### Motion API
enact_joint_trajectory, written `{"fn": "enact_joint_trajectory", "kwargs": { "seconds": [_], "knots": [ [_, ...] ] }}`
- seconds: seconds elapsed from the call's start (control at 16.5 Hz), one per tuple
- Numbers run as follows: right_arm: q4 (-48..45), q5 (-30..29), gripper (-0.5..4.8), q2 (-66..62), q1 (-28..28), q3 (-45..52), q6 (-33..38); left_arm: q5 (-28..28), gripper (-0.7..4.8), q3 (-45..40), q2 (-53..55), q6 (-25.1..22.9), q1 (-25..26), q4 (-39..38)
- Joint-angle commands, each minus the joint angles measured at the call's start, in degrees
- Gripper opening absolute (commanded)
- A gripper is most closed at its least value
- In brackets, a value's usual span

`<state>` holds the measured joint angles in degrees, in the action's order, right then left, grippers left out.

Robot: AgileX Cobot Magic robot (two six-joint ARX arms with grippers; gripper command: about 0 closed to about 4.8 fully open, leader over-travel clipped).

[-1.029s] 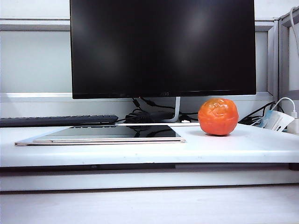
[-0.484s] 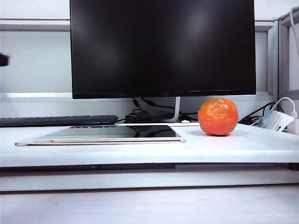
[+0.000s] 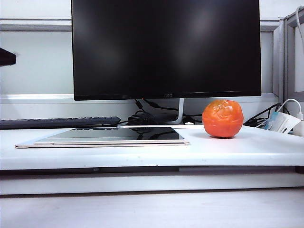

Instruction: Place the orange on the center of the mirror.

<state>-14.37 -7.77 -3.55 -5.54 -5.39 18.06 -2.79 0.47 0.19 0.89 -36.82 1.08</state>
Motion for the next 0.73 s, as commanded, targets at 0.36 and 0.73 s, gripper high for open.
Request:
{"fn": "enact_joint_trajectory", "kwargs": {
  "seconds": [0.36,0.73],
  "knots": [
    [-7.8,-7.4,4.79,-47.1,-4.0,-19.6,-14.7,0.0,-0.05,0.1,0.0,-0.2,0.1,0.7],
    [-7.8,-12.9,4.79,-75.4,-8.7,-32.2,-19.7,0.2,-0.05,0.1,0.0,-0.3,0.1,0.6]
  ]
}}
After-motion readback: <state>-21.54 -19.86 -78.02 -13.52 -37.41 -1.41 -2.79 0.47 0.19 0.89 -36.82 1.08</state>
